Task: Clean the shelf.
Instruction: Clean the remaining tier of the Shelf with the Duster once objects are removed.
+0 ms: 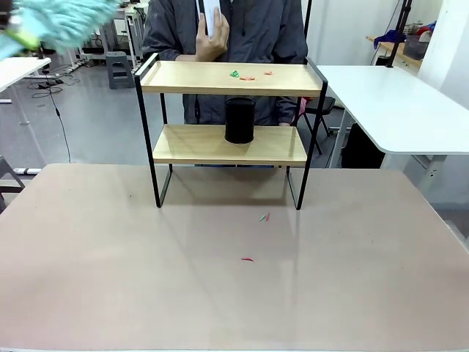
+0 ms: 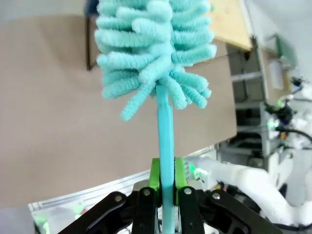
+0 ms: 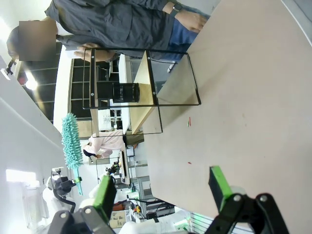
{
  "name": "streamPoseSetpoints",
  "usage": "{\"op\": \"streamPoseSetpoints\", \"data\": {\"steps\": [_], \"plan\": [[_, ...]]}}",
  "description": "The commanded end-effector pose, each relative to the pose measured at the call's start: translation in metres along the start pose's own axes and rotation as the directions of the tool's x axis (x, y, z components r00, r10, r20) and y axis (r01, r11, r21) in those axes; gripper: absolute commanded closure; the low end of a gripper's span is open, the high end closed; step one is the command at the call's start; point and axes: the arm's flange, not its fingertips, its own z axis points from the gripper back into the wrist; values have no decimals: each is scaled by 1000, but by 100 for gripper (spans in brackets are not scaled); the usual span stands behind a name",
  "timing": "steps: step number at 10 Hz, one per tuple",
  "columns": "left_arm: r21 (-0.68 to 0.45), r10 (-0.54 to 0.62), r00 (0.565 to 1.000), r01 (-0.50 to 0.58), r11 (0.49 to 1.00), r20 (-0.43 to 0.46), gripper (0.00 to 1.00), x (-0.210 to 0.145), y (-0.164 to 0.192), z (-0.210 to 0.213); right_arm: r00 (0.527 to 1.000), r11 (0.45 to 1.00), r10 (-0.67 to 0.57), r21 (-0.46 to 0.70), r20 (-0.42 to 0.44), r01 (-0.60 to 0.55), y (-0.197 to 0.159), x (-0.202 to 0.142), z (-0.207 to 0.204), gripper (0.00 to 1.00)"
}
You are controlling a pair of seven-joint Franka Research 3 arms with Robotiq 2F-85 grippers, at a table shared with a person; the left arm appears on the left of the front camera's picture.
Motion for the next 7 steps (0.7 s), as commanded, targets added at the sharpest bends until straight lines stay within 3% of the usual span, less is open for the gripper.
{"op": "streamPoseSetpoints", "data": {"steps": [1,2,6,7], "plan": [[-6,-40,992,39,999,-122,87,1,-4,-38,1000,999,21,28,14,-21,0,-1,-3,0],[0,0,1000,0,1000,0,87,0,0,0,1000,999,21,28,14,-21,0,-1,-3,0],[-8,-15,999,14,1000,-33,87,4,-1,-12,1000,999,21,28,14,-21,0,-1,-3,0],[61,105,994,-106,993,19,87,-6,6,-10,1000,999,21,28,14,-21,0,-1,-3,0]]}}
